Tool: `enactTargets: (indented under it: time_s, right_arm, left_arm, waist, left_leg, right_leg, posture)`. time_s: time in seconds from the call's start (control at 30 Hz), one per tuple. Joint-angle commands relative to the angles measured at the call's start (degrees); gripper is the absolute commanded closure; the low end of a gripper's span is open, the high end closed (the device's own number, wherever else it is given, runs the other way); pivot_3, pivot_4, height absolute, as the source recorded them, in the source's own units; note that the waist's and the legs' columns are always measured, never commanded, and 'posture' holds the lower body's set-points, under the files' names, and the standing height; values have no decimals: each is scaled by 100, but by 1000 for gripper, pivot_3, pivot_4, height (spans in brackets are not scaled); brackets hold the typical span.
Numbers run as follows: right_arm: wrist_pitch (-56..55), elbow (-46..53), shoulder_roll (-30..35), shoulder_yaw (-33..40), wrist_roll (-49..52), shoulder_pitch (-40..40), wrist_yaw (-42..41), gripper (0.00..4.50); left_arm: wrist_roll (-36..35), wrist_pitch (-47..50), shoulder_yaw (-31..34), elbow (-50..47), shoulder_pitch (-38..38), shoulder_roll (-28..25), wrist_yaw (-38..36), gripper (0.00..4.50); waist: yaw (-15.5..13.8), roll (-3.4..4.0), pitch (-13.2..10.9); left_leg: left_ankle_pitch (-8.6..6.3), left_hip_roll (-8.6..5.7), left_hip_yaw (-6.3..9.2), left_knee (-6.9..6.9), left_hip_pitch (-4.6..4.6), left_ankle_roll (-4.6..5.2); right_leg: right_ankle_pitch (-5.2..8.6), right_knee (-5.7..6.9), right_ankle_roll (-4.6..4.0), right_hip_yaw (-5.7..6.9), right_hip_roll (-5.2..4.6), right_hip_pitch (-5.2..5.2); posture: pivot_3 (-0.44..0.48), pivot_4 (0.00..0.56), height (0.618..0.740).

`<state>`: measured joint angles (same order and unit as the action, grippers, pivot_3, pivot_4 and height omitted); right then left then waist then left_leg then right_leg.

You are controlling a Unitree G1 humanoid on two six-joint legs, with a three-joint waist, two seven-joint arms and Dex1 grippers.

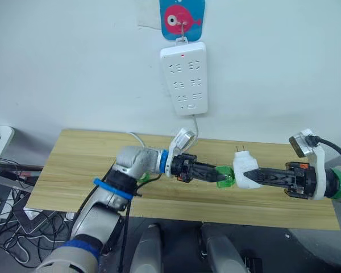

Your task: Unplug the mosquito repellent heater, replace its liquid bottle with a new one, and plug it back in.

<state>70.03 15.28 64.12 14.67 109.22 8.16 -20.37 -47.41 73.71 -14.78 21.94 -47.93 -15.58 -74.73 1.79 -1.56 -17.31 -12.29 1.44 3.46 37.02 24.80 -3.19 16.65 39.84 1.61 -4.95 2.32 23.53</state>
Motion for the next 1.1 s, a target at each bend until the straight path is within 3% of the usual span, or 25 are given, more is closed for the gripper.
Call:
enactTargets:
  time_s: [0.03,0.13,0.37,0.6,0.73,0.87,0.97,1.1]
  right_arm:
    - [56,396,194,-19,57,-42,-77,1519]
    - [-16,410,236,-40,113,-74,-89,1519]
    - [-154,288,268,-6,312,-219,-41,1519]
    - [-386,119,99,126,378,-437,76,1519]
    - [-467,-56,-83,297,378,-623,174,1519]
    - [-426,-230,-226,403,378,-652,181,1519]
    - [-388,-325,-330,423,378,-608,211,1519]
    - [-331,-333,-418,389,378,-491,231,1519]
  left_arm:
    - [-104,797,309,442,-221,128,355,2259]
    - [-51,771,164,316,-190,104,233,2259]
    - [83,514,414,194,-124,194,617,85]
    - [278,-271,765,-588,67,4,1008,33]
    - [825,-1940,585,-1910,550,-330,737,33]
    - [1932,-5028,282,-2807,1418,-576,26,33]
    - [2387,-6730,365,-2731,1873,-398,2,33]
    - [3222,-9812,298,-1891,2091,-2,-18,33]
  waist:
    - [-5,0,0]
    - [-8,0,0]
    - [-18,-1,-1]
    - [-21,-2,-1]
    - [-30,-2,-1]
    - [-46,-1,-1]
    - [-112,-1,-1]
    - [-189,-1,-1]
  left_leg:
    - [0,0,-1,-1,1,0]
    - [0,2,-1,-4,1,-1]
    - [1,-3,-4,-2,1,-2]
    - [1,0,-6,-3,0,-2]
    - [1,0,-11,-7,0,-3]
    - [5,2,-20,-12,-5,-10]
    - [1,1,-23,-7,-5,-3]
    - [1,-1,-29,-5,-3,-1]
  right_leg:
    - [0,-2,0,-1,-1,0]
    - [0,-3,0,-1,-2,0]
    - [0,-1,0,-5,-13,0]
    - [-1,-3,0,-9,-25,0]
    - [-1,-7,0,-12,-32,1]
    - [-2,-10,-2,-22,-34,-1]
    - [-2,-16,-2,-32,-36,-2]
    - [-7,-34,4,-40,-34,-7]
  posture:
    - [67,280,740]
    - [67,280,740]
    - [67,278,740]
    - [71,284,740]
    - [76,287,740]
    - [83,290,740]
    - [91,293,740]
    - [94,296,740]
